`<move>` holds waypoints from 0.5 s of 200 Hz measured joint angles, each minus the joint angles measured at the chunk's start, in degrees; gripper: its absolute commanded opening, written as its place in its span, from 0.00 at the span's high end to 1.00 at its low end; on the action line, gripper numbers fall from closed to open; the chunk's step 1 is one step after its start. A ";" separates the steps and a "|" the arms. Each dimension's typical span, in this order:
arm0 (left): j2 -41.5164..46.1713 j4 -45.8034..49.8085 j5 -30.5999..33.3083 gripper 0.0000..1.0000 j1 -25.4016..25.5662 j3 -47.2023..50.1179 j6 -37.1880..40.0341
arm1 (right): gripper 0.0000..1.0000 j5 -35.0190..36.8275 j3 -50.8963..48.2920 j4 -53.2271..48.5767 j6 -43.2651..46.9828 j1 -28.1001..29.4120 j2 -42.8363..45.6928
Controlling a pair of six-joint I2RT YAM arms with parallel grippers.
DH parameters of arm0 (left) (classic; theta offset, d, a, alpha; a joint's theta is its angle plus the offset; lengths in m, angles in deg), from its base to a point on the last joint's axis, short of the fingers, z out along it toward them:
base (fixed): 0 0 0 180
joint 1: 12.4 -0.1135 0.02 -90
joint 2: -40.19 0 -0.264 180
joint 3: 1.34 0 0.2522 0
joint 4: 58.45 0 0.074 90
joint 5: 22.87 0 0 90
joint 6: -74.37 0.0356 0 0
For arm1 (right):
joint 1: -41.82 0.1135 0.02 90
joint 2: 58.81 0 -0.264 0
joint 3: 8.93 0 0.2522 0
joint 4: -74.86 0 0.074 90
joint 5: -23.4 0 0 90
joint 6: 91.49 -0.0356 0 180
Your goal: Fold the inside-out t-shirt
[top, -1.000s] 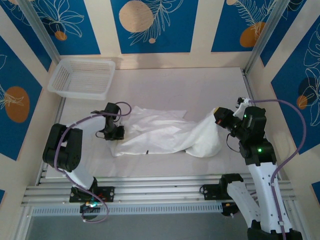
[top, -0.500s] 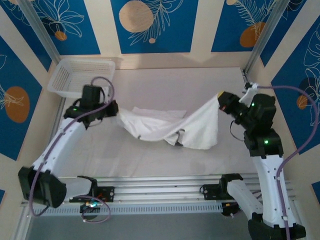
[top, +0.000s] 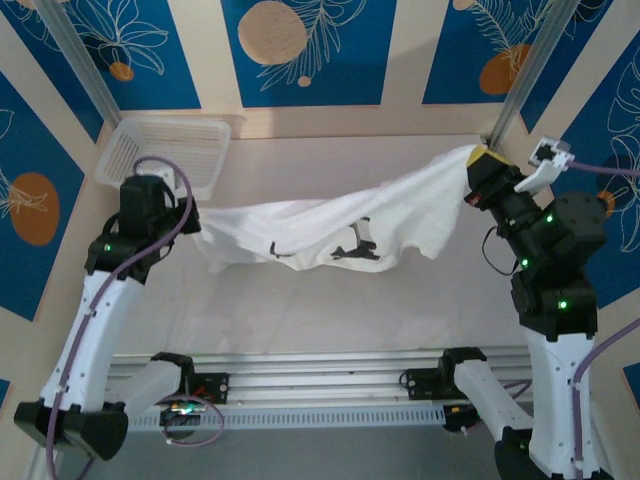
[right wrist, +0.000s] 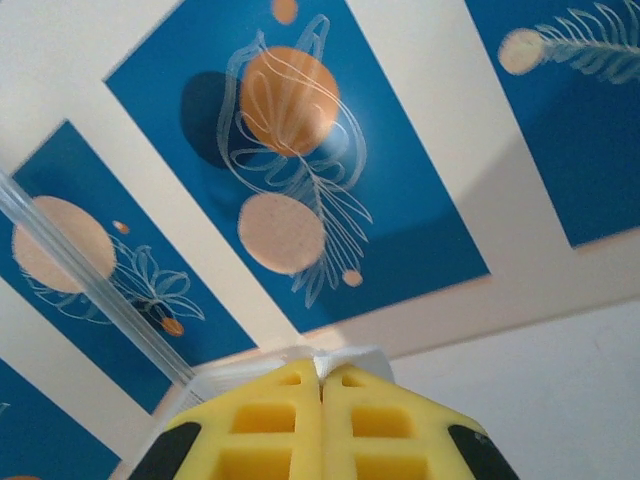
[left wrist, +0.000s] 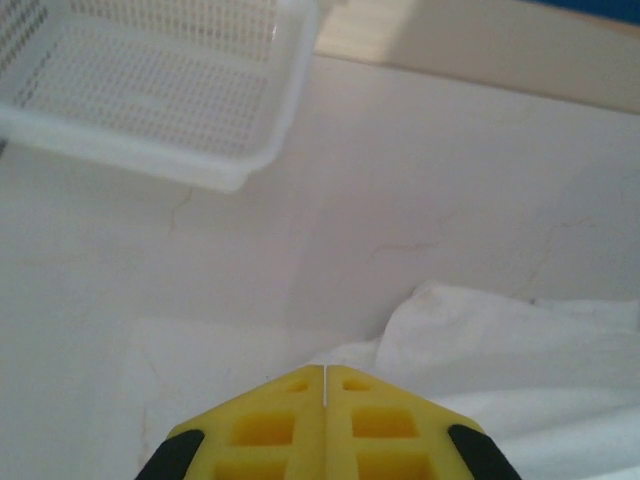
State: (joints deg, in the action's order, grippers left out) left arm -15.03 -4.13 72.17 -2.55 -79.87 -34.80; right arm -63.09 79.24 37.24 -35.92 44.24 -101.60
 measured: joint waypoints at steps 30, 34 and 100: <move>13.84 -0.57 -0.52 0.71 -0.09 17.66 -5.73 | 1.00 6.60 -14.38 -1.73 -0.07 -0.09 10.97; 15.80 -0.57 -0.66 0.66 -0.09 19.41 -6.27 | 1.00 7.74 -16.37 -2.01 -0.22 -0.09 12.87; 23.63 -5.51 -9.81 0.57 -0.09 29.59 -11.93 | 1.00 8.57 -31.71 -1.84 -4.15 -0.17 25.68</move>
State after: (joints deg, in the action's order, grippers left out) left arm 8.60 -9.64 62.35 -2.64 -50.28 -46.74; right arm -54.52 47.53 35.40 -40.08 44.06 -75.92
